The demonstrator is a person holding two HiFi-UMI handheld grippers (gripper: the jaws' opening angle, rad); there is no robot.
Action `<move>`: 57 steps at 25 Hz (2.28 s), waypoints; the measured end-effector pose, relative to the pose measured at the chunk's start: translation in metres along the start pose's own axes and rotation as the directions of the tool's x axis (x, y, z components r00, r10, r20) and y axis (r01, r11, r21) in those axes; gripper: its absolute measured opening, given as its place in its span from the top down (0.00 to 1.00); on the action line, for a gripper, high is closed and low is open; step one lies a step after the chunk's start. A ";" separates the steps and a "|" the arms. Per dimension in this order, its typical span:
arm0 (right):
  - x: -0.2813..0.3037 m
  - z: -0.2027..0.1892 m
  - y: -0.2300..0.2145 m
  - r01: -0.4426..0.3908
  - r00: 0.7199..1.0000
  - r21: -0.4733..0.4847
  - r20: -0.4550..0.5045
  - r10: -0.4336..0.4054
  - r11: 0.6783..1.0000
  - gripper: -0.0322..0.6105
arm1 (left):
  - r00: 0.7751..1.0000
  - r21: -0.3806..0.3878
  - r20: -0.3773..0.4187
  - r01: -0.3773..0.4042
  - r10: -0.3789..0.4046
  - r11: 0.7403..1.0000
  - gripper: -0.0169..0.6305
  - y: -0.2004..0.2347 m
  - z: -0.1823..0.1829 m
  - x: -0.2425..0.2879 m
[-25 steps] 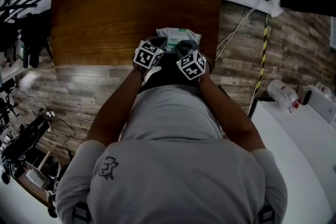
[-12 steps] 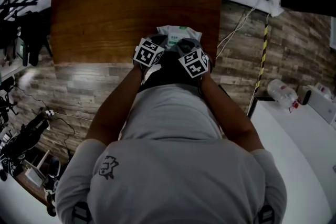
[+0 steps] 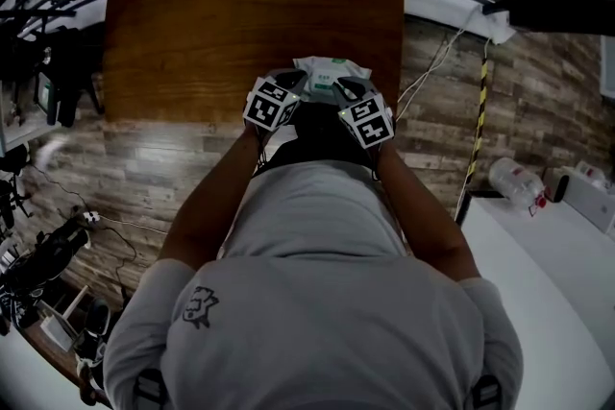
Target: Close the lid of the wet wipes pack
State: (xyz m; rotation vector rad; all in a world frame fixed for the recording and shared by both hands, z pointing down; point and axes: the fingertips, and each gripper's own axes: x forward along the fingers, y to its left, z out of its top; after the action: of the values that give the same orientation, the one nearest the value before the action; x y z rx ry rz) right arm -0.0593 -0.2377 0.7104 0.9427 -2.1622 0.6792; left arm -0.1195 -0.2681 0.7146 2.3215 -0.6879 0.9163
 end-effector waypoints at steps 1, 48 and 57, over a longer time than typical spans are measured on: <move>-0.002 0.002 -0.001 0.006 1.000 -0.002 0.007 -0.006 1.000 0.86 | 1.000 0.005 0.013 0.000 0.000 1.000 0.96 -0.001 0.004 -0.004; -0.252 0.196 0.059 0.025 0.792 -0.018 0.611 -0.009 1.000 0.89 | 0.813 0.254 0.578 -0.101 -0.068 0.962 0.96 -0.088 0.182 -0.277; -0.260 0.182 0.057 0.027 0.796 -0.024 0.605 -0.007 0.999 0.89 | 0.807 0.238 0.587 -0.099 -0.061 0.966 0.96 -0.098 0.179 -0.274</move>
State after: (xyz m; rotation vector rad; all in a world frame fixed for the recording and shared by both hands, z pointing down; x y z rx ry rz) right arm -0.0381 -0.2162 0.3895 1.2938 -2.7027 0.3484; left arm -0.1522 -0.2431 0.3758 2.8737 -0.8764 0.2689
